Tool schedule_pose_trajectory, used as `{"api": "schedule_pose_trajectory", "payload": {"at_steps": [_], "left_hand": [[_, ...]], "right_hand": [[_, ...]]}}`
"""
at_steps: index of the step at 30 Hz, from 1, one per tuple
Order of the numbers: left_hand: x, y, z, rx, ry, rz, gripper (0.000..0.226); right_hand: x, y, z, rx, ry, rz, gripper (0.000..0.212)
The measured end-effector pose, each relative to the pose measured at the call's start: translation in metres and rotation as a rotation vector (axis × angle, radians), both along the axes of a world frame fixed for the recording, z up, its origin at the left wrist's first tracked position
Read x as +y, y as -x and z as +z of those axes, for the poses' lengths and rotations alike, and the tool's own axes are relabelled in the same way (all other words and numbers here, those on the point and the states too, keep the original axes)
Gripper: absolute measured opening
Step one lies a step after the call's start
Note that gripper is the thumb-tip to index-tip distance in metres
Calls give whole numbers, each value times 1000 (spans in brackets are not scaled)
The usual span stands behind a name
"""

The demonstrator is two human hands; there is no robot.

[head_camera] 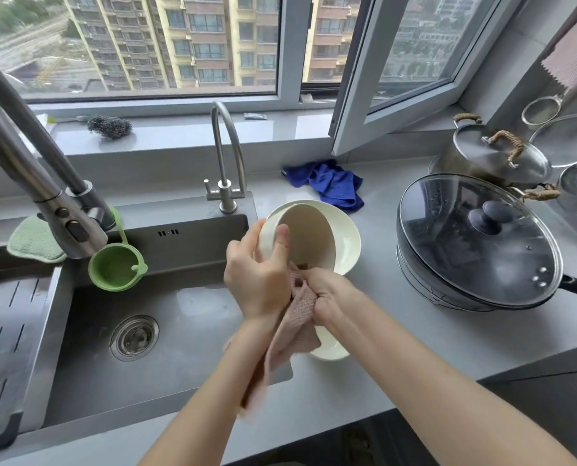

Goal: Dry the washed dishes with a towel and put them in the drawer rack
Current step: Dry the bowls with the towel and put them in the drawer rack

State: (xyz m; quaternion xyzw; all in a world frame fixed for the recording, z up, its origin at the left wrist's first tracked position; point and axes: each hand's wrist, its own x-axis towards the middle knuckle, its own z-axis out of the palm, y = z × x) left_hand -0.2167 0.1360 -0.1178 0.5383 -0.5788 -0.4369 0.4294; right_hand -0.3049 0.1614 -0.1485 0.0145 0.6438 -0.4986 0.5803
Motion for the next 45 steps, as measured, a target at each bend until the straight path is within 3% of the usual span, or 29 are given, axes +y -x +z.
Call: {"api": "schedule_pose_trajectory", "payload": {"at_steps": [2,4,6,9,11,13,14,17,19,20,23,25,27,30,32,34,37,39,41,43,45], "left_hand": [[8,-6,-7,13,-9,-65,72],[1,-18,-9,-49,-70,-313,69],[-23,-28,0,-37,-194,-589,62],[-50,-31,23,85,-315,-898,43],[-51,-25,27,133,-197,-876,50],[-41,-17,28,158,-30,-684,56],[-35,-11,29,177,37,-575,58],[-23,5,30,284,134,-293,64],[-16,9,24,333,127,-224,65],[-13,7,19,337,114,-247,65],[-22,-13,11,270,0,-521,68],[-42,-23,21,192,-133,-736,69],[-59,-27,33,37,-197,-967,56],[-57,-29,39,-118,-107,-1041,55],[-53,-26,39,-178,62,-881,58],[-45,-20,46,-170,196,-682,59],[-43,-3,55,-70,274,-436,60],[-41,8,50,-11,292,-296,62],[-32,11,42,71,253,-224,63],[-29,4,30,109,174,-302,61],[-40,-6,24,88,57,-482,64]], "right_hand": [[0,-3,2,144,-51,-73,15],[6,6,14,404,-91,-170,16],[14,17,27,718,-74,-17,11],[14,25,49,1204,-48,426,4],[7,30,53,1270,28,425,8],[1,30,56,1104,122,184,7],[0,27,55,925,135,29,10],[-6,3,46,193,132,-264,13],[-13,-4,41,15,182,-362,15],[-13,-3,39,42,168,-381,16],[1,11,40,534,62,-210,14],[12,21,47,964,113,84,11],[14,21,57,1300,150,423,23],[8,25,61,1495,151,586,32],[6,24,59,1419,227,374,20],[2,16,54,1131,244,57,8],[-14,-2,49,316,215,-258,9],[-23,-13,54,-62,270,-200,8],[-26,-15,56,-93,251,-226,10],[-20,-9,57,13,192,-335,12],[-9,4,51,420,103,-301,15]]}}
